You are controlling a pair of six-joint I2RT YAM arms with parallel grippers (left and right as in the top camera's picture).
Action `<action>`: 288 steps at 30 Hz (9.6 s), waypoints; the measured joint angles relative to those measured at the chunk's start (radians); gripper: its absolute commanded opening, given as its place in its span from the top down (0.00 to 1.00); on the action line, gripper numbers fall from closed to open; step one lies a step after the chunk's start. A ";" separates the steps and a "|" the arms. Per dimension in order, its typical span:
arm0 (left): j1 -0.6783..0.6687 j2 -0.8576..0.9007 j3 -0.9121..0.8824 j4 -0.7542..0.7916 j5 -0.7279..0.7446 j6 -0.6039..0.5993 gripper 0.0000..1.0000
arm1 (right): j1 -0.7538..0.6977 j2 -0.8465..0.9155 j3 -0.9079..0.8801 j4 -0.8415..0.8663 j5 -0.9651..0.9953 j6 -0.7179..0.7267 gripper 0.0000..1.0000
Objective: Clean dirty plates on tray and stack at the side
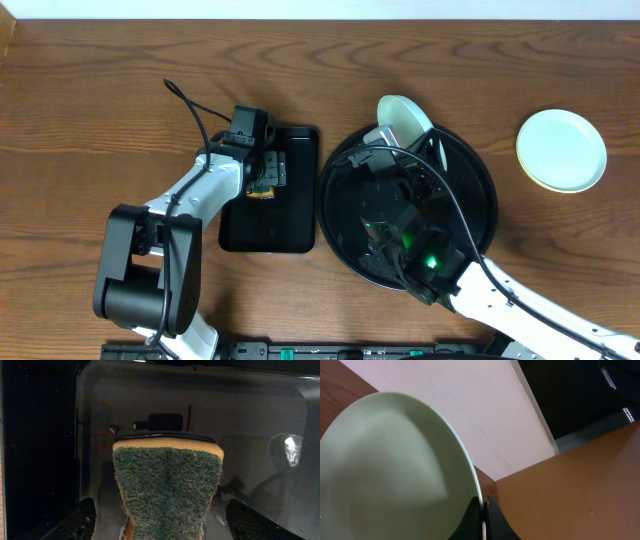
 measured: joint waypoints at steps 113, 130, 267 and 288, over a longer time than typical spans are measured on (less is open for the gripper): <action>0.000 0.000 0.000 0.000 0.000 0.000 0.15 | -0.945 0.402 0.438 -0.961 -1.396 0.599 0.01; 0.000 0.000 0.000 0.000 0.000 0.000 0.16 | -0.915 0.402 0.438 -0.962 -1.395 0.595 0.01; 0.092 -1.349 -0.183 -0.188 -0.124 -0.001 0.15 | -0.889 -1.264 -0.813 -0.189 -1.340 0.578 0.01; 0.203 -1.774 -0.817 0.743 0.005 -0.079 0.15 | -0.889 -1.264 -0.813 -0.189 -1.340 0.578 0.01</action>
